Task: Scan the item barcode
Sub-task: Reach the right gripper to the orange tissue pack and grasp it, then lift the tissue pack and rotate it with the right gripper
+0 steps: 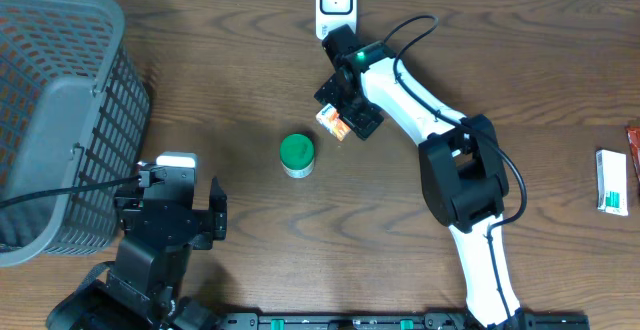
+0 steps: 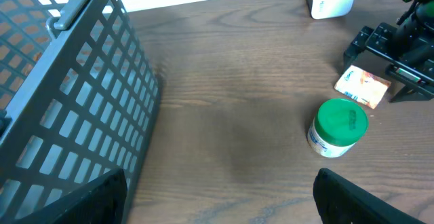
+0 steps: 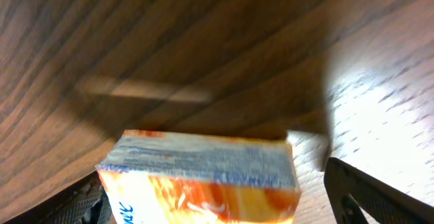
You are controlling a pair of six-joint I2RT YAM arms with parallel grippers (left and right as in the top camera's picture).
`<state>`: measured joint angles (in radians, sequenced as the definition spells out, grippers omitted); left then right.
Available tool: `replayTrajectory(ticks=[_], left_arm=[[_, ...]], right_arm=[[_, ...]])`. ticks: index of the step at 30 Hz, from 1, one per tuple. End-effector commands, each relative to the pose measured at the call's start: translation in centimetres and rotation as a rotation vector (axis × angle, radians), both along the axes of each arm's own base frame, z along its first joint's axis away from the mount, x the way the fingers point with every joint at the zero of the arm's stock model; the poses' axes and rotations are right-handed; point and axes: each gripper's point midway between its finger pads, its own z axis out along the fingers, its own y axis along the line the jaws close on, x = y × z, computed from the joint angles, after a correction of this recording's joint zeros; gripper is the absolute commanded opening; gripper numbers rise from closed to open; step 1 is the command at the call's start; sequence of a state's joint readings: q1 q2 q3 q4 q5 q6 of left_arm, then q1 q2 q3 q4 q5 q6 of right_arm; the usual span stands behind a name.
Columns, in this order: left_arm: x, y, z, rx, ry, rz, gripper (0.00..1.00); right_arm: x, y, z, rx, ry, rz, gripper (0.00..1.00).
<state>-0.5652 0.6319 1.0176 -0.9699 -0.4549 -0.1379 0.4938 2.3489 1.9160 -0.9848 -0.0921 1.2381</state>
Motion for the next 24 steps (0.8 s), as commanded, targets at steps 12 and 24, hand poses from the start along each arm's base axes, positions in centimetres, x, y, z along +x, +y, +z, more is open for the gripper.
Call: replayTrajectory(ticks=[12, 24], left_arm=[[-0.1, 0.1, 0.0, 0.0, -0.004, 0.008, 0.88], [-0.1, 0.1, 0.0, 0.0, -0.004, 0.008, 0.88]], right_arm=[[0.3, 0.6, 0.2, -0.021, -0.032, 0.075, 0.96], [0.1, 0.7, 0.0, -0.029, -0.032, 0.056, 0.68]])
